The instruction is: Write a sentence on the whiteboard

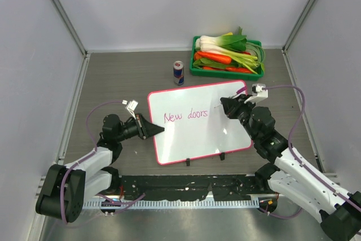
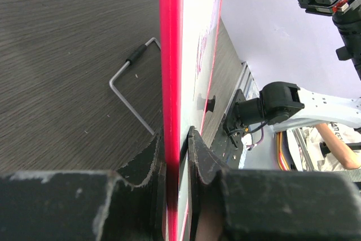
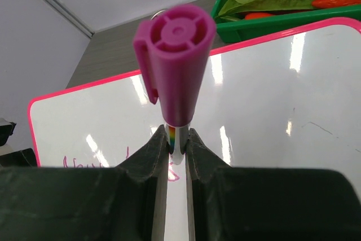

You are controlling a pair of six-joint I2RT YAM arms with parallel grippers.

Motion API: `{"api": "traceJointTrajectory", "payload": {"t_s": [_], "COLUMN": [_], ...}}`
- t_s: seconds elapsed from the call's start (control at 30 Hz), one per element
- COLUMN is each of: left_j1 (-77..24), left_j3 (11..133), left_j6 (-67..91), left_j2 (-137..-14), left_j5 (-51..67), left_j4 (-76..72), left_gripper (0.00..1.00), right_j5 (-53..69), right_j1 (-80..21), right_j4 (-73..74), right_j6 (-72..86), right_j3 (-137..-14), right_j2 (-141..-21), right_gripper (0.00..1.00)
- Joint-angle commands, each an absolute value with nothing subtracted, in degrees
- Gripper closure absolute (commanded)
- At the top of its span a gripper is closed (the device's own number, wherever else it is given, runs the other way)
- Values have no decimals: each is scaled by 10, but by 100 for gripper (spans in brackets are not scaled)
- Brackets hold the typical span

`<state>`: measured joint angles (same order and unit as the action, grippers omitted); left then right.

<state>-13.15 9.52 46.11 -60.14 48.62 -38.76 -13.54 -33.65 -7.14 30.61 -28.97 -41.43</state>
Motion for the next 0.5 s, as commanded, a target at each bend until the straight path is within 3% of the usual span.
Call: {"api": "traceJointTrajectory", "payload": {"t_s": [0.0, 0.47], "left_j1": [-135, -135], "left_j3": [97, 98], "left_j6": [395, 395], "left_j2": [-606, -606], "left_j5": [446, 446], "left_j4": [-366, -365], "left_gripper": [100, 100], "right_j5": [-116, -124], "right_j1": [-317, -314], "right_j4": [-49, -32], "right_j6": [309, 287], "right_j3": [-287, -284], "right_j2": [-388, -368], "right_gripper": [99, 99]}}
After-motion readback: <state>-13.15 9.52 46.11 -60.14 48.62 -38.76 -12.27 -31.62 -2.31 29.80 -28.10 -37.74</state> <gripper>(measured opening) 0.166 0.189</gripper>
